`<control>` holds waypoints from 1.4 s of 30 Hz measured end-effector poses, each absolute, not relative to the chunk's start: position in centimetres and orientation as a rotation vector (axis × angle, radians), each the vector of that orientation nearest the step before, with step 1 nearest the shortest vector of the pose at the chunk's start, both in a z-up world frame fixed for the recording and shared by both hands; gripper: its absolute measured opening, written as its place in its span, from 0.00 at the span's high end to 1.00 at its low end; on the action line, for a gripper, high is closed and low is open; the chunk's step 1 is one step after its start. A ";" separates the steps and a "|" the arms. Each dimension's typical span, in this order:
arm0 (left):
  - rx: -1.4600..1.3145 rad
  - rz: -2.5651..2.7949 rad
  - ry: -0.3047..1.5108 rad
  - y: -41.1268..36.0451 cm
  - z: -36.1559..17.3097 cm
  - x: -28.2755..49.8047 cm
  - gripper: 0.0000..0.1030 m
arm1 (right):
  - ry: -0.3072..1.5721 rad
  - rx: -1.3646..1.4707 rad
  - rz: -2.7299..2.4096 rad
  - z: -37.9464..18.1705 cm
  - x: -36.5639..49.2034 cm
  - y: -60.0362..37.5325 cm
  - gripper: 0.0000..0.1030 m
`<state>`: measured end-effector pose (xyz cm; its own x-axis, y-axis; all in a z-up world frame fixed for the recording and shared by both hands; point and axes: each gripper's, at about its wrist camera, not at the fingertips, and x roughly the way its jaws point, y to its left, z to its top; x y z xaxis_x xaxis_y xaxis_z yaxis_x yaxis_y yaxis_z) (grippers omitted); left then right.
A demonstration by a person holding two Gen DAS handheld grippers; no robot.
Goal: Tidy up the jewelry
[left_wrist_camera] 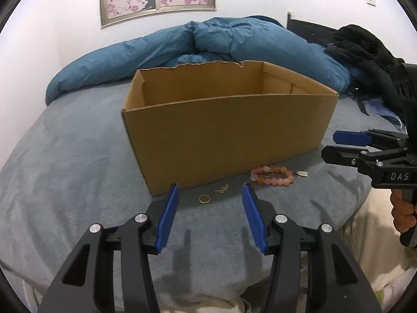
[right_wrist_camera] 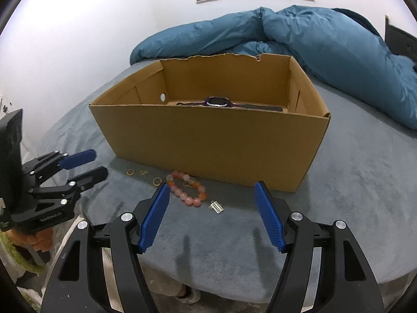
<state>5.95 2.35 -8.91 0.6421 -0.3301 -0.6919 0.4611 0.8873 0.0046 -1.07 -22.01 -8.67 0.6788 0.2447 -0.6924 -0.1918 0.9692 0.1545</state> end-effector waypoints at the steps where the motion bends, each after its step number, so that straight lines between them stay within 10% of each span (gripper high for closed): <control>1: 0.199 -0.464 0.751 2.2 -9.3 6.1 0.53 | 0.780 0.060 0.252 -8.8 -1.2 -21.8 0.37; 25: 0.319 -0.592 0.809 2.2 -12.7 9.0 0.66 | 0.878 -0.210 0.505 -12.3 1.5 -21.9 0.73; 42: 0.351 -0.652 0.842 1.5 -14.3 10.6 0.89 | 0.896 -0.220 0.533 -12.8 2.6 -22.4 0.78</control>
<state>10.63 1.47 -14.32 0.4901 -0.3903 -0.7794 0.6565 0.7535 0.0354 2.61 -22.45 -12.83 0.5059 0.3482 -0.7892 -0.5273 0.8489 0.0365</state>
